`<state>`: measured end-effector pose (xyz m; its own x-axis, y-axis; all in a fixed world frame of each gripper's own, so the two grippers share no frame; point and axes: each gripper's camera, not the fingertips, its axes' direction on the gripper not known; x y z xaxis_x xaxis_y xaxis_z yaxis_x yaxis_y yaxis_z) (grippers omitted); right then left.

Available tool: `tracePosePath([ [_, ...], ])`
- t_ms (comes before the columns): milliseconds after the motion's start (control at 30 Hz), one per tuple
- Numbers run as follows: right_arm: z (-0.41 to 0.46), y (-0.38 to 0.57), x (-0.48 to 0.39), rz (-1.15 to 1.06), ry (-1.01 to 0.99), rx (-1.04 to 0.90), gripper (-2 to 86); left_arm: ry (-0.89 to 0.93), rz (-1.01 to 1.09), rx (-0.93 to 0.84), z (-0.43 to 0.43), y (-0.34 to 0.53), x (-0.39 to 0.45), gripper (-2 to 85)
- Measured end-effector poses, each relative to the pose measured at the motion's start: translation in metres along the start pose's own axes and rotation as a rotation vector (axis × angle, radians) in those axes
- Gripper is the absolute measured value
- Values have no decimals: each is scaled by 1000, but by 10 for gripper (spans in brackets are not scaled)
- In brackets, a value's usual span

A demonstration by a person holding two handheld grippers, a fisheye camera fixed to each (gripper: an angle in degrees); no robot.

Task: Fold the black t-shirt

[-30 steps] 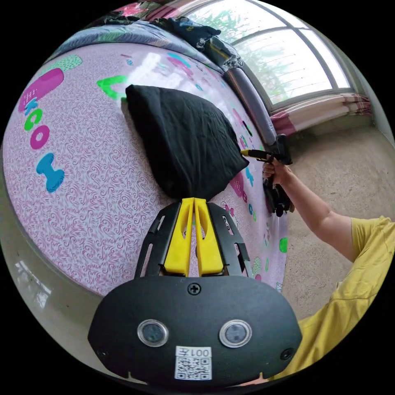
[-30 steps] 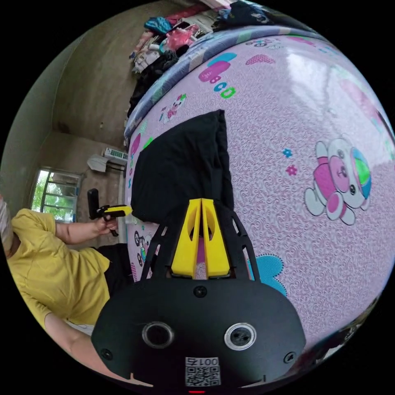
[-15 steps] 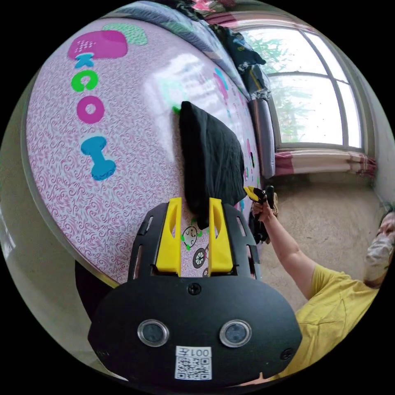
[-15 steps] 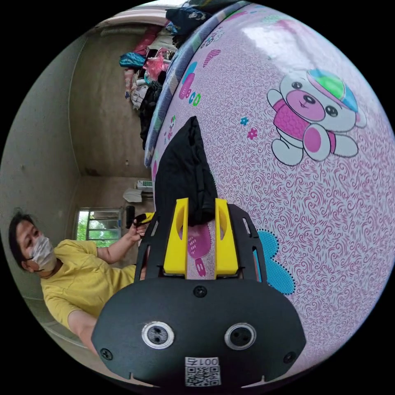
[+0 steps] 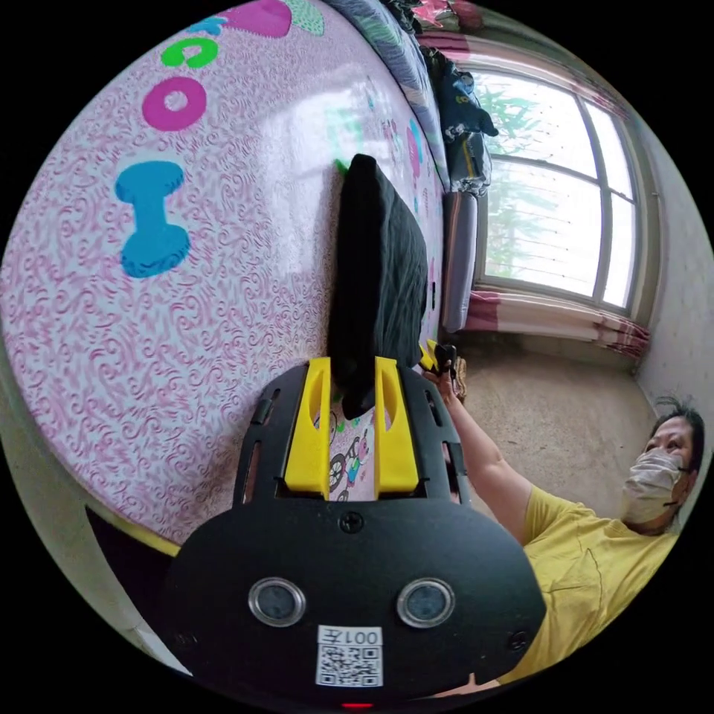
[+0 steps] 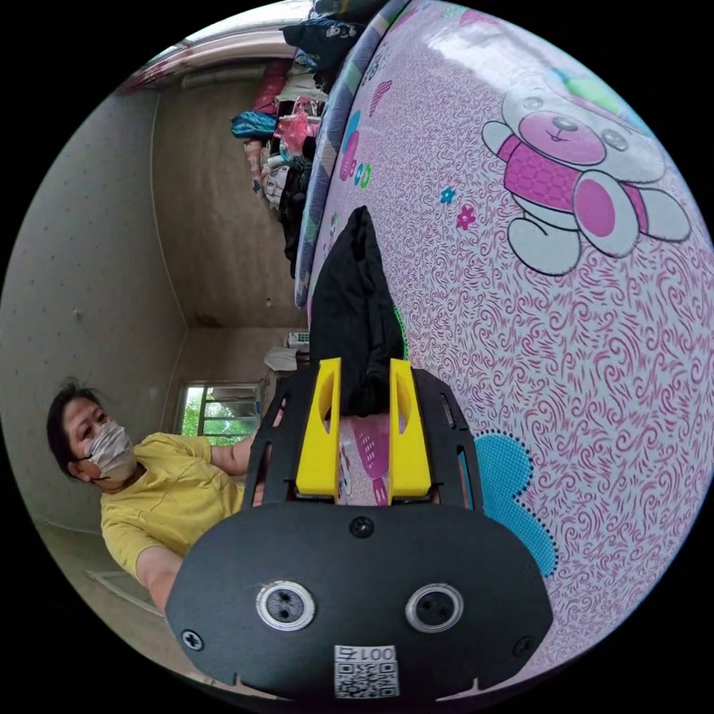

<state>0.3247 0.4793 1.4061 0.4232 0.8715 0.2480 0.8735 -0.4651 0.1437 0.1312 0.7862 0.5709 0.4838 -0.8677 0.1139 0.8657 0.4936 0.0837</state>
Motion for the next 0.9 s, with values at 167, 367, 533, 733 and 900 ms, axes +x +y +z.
tracePosePath([
  [167,1,-4,1,-19,-30,-30,98,34,19,-24,12,-8,0,48],
  [367,-45,12,5,-10,15,98,99,100,7,-65,24,-11,-1,50],
  [533,-49,12,4,10,105,-8,103,104,18,-60,22,-12,-2,41],
  [733,-29,-2,6,-14,30,-116,107,131,16,-53,23,-14,-1,39],
  [900,-6,-12,6,-43,-30,-213,97,155,13,-49,25,-15,2,39],
])
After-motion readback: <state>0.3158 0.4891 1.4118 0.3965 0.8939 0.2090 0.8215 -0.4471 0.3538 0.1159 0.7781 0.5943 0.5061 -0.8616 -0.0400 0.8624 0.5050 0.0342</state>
